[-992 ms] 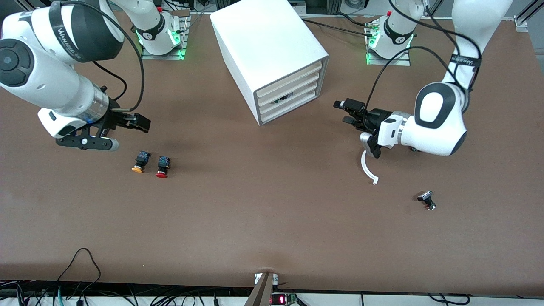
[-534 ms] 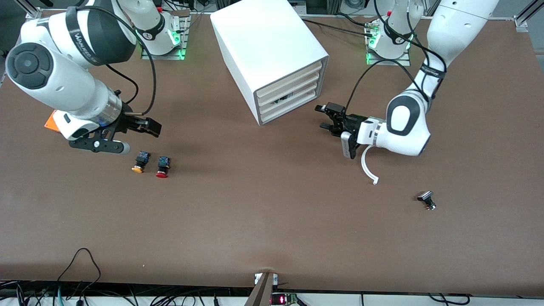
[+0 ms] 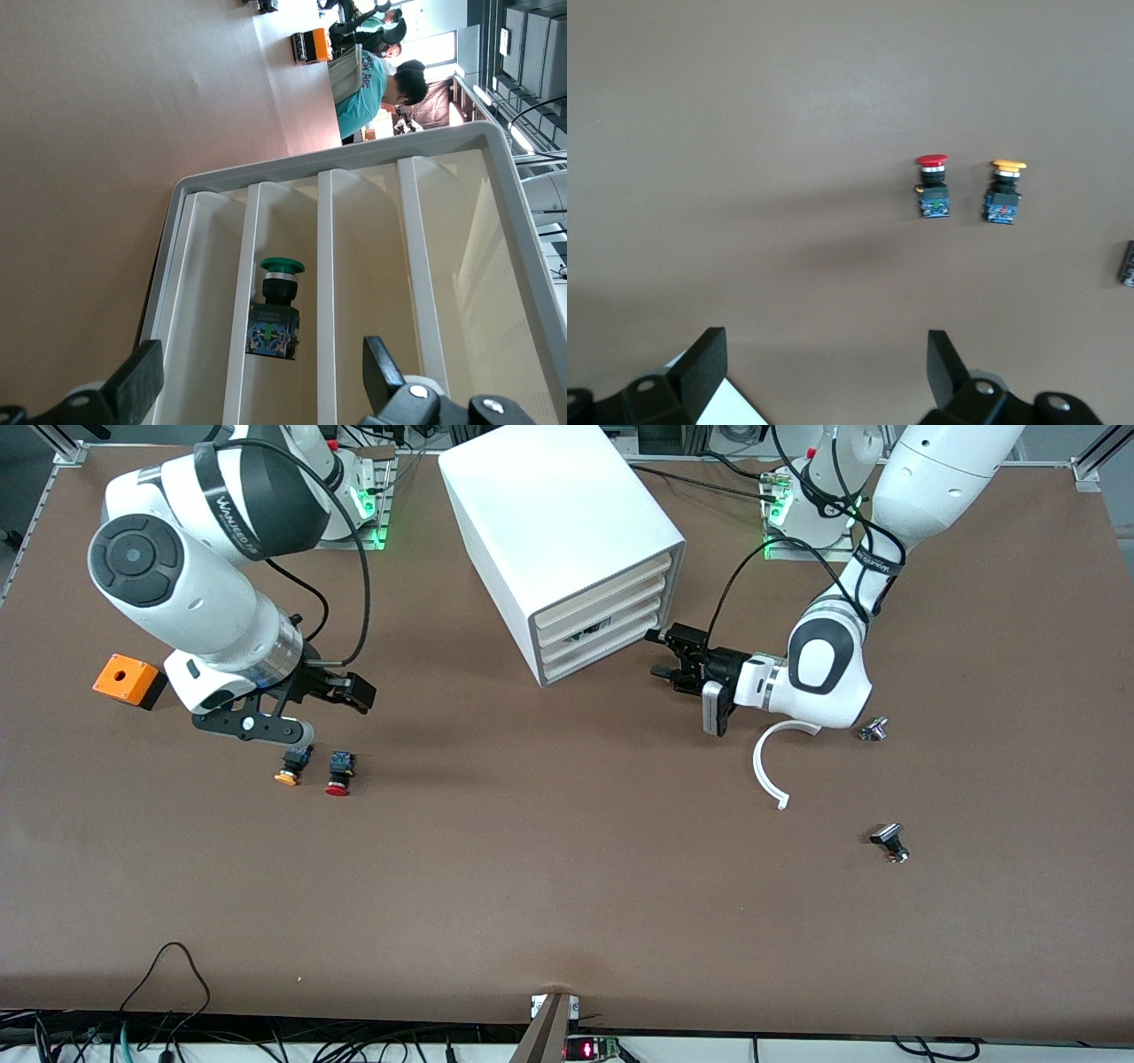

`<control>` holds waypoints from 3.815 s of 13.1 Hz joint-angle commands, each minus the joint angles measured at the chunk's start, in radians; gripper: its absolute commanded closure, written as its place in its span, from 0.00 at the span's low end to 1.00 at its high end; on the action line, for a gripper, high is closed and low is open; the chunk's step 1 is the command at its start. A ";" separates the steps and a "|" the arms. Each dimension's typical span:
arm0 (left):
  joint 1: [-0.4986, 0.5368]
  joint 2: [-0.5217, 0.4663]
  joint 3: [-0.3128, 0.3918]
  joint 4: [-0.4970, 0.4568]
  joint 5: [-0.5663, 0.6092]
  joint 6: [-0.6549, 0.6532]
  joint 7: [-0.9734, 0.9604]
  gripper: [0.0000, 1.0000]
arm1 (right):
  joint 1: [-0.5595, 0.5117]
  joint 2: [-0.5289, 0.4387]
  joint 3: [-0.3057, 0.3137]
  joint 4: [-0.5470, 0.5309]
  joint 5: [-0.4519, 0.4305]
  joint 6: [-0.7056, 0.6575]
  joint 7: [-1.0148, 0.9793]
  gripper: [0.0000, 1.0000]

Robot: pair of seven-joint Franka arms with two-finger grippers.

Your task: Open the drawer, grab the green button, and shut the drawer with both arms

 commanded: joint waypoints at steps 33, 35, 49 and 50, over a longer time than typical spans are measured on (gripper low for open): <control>-0.017 0.266 -0.030 -0.092 -0.193 -0.136 0.287 0.55 | 0.302 0.400 -0.012 0.373 -0.005 0.221 0.572 0.00; -0.019 0.267 -0.030 -0.092 -0.193 -0.136 0.287 0.93 | 0.311 0.433 -0.012 0.427 -0.005 0.218 0.608 0.00; 0.073 0.266 0.045 0.164 0.069 -0.142 -0.038 1.00 | 0.332 0.462 -0.015 0.480 -0.005 0.230 0.644 0.00; 0.098 0.270 0.045 0.222 0.130 -0.142 -0.091 1.00 | 0.363 0.465 -0.017 0.481 -0.005 0.240 0.714 0.00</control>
